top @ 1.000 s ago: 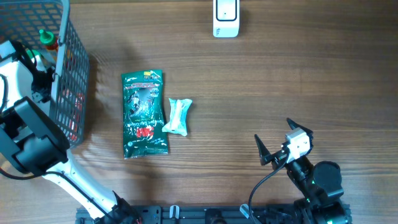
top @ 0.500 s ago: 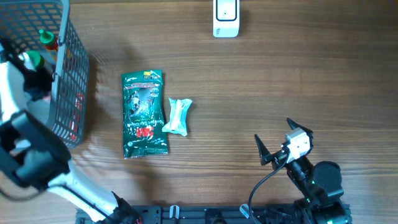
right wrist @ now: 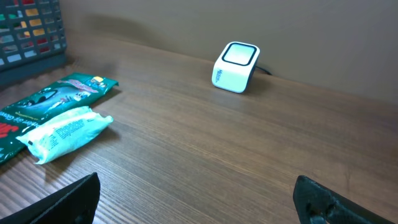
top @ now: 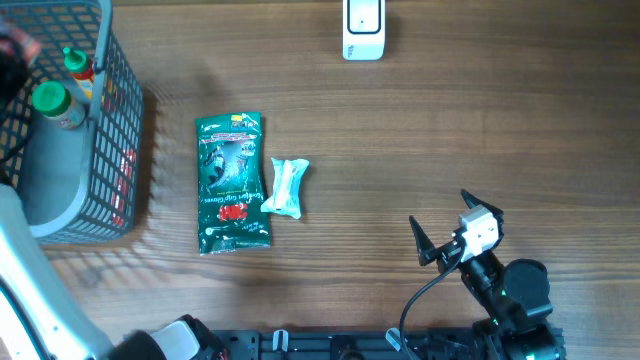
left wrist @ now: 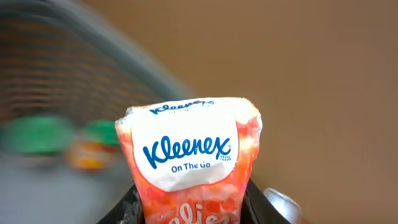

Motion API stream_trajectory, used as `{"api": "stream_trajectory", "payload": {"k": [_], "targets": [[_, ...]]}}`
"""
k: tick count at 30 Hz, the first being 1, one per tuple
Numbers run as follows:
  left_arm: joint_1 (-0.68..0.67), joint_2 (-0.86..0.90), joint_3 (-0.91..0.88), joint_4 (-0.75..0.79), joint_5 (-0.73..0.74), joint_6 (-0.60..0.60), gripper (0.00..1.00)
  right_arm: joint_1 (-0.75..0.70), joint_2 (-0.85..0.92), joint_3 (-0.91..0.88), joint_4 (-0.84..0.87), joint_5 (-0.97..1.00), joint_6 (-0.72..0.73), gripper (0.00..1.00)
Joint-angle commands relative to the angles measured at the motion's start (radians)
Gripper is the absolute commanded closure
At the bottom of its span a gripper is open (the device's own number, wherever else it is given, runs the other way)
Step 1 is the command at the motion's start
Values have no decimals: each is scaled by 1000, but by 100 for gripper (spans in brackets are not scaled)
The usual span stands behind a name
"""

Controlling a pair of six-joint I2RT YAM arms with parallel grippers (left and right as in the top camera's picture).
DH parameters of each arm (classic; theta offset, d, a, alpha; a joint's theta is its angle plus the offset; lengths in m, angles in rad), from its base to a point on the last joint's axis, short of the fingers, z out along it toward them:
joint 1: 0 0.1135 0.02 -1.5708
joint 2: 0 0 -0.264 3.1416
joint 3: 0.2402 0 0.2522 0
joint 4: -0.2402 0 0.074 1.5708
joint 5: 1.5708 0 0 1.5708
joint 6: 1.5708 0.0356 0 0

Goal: Scan the item barcode
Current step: 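Carry the Kleenex pack out and set it above the tissue pack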

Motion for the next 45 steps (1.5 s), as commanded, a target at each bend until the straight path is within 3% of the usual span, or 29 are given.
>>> {"api": "stream_trajectory", "payload": {"k": [1,4,11,17,23,31,39,45], "targets": [[-205,0,-3,-11,286,-85,72,-3,-11,8,2,-13,-5,0],[-401,18,-14,-62,167,-40,72,-3,-11,8,2,-13,-5,0],[-899,151,-71,-110,-274,-44,71,-3,-11,8,2,-13,-5,0],[-1147,349,-80,-110,-552,-82,71,-3,-11,8,2,-13,-5,0],[-1190,530,-80,-110,-532,-206,72,-3,-11,8,2,-13,-5,0],[-1159,670,-80,-64,-492,-232,72,-3,-11,8,2,-13,-5,0],[-1030,696,-89,-57,-678,-227,70,-3,-11,8,2,-13,-5,0],[-932,716,-162,-10,-642,-226,70,-3,-11,8,2,-13,-5,0]]}}
